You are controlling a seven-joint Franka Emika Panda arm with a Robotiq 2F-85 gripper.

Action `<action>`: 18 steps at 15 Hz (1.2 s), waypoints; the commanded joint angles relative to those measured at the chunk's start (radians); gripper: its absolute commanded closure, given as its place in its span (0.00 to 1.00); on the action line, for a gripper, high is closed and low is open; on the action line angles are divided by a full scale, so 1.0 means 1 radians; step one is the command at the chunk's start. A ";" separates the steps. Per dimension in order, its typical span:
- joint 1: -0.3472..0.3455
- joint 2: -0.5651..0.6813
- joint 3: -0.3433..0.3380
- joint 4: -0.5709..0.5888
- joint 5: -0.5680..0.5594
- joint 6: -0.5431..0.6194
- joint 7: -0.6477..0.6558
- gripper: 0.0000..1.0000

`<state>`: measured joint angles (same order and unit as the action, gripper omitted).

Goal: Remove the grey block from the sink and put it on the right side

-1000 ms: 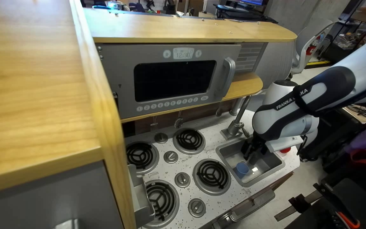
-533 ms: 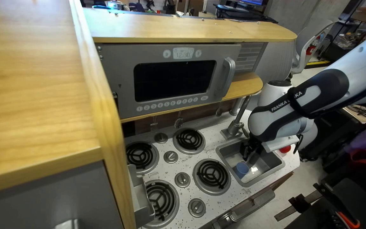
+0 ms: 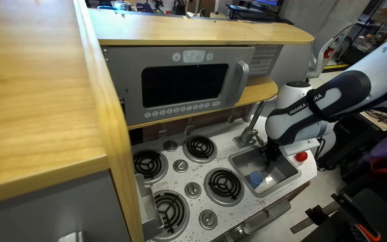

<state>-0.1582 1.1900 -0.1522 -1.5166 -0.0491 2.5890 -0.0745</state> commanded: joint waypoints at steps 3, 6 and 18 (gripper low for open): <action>0.002 -0.044 0.006 -0.020 0.001 -0.026 0.036 0.93; -0.013 -0.131 0.061 -0.100 0.019 0.023 0.005 0.93; -0.088 -0.444 0.052 -0.471 0.152 0.007 0.064 0.93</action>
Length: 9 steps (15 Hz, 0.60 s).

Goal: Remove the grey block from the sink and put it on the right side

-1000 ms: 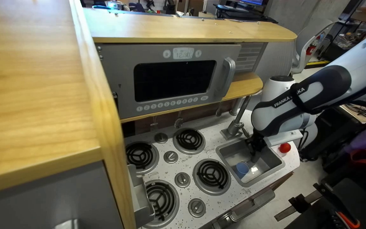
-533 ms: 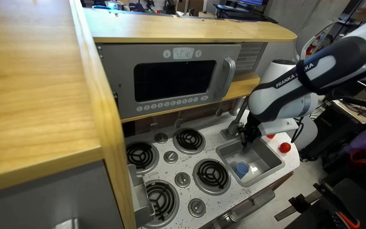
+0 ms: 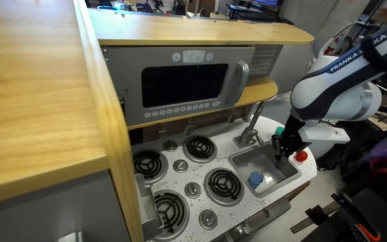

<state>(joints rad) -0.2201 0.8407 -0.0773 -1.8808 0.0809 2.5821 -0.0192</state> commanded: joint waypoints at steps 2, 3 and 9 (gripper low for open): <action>-0.047 -0.121 -0.048 -0.130 0.020 0.043 0.008 0.93; -0.058 -0.129 -0.059 -0.133 0.019 0.051 0.008 0.93; -0.097 -0.131 -0.156 -0.132 0.011 0.064 0.068 0.93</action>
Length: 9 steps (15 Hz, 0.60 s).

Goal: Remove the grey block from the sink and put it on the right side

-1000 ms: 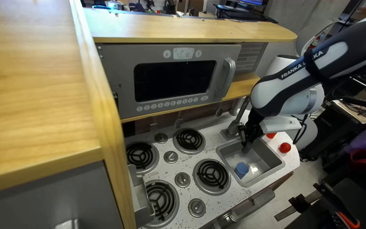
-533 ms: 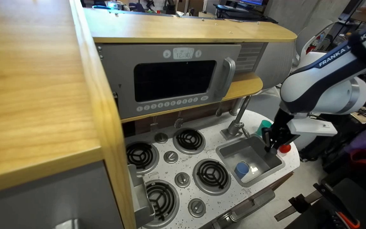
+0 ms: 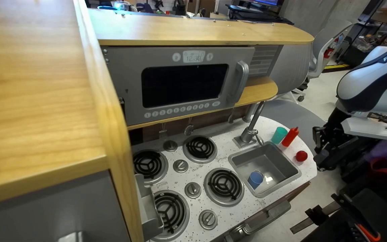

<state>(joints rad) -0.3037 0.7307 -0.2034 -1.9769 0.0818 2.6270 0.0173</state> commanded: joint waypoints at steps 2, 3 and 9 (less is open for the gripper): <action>-0.033 -0.004 -0.038 -0.024 0.017 0.018 0.040 0.93; -0.039 0.006 -0.043 -0.018 0.016 0.023 0.044 0.93; -0.047 0.085 -0.027 0.060 0.018 0.010 0.069 0.93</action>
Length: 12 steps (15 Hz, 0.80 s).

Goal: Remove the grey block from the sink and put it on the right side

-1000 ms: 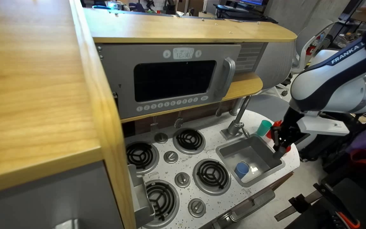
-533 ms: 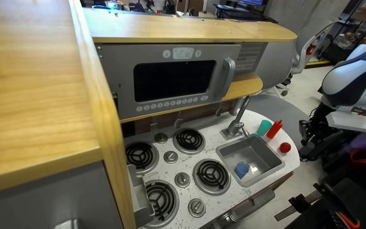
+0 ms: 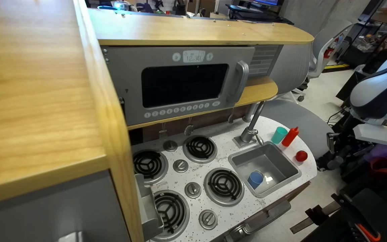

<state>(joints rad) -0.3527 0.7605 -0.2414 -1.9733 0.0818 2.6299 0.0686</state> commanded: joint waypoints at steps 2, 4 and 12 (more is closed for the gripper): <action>0.010 0.090 0.017 0.097 0.017 0.001 0.031 0.93; 0.034 0.128 0.005 0.141 0.003 0.004 0.058 0.93; 0.092 0.235 -0.002 0.242 0.001 -0.033 0.124 0.93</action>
<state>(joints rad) -0.2853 0.9580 -0.2276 -1.7717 0.0815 2.6256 0.1606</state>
